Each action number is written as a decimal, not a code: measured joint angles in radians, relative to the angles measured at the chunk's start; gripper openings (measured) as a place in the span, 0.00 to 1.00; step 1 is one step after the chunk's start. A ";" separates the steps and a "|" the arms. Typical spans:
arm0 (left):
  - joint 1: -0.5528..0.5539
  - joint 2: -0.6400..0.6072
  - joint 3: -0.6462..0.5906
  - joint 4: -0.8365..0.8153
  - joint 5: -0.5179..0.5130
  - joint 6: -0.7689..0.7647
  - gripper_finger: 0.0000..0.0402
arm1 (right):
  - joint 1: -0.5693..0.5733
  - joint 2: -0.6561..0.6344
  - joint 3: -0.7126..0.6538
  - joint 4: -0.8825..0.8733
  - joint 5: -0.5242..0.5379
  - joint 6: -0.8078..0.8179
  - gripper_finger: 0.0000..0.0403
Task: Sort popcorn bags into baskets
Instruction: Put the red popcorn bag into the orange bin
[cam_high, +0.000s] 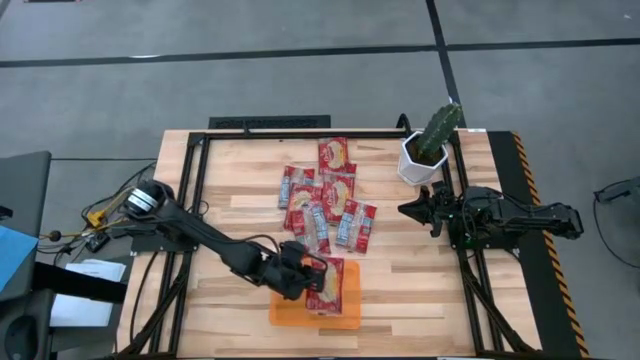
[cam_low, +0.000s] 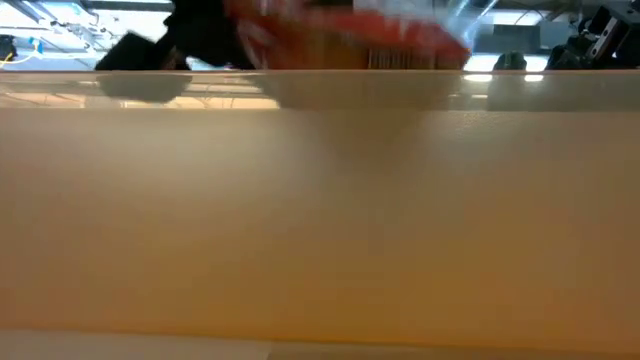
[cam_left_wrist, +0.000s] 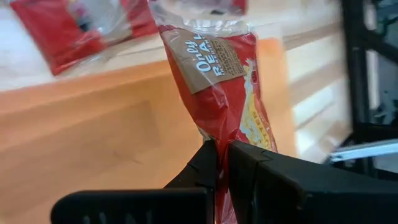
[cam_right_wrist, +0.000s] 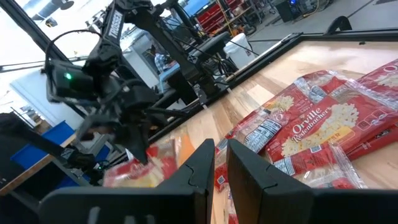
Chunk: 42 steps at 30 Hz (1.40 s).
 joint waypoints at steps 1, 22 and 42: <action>0.000 0.009 0.000 0.005 0.002 0.000 0.00 | 0.000 0.000 0.000 0.000 0.000 0.000 0.17; -0.010 0.076 -0.001 0.134 -0.091 -0.015 0.03 | 0.001 0.001 -0.001 0.001 0.002 0.012 0.17; -0.003 0.046 -0.001 0.184 0.001 0.096 0.33 | 0.001 0.001 -0.001 0.001 -0.001 0.031 0.17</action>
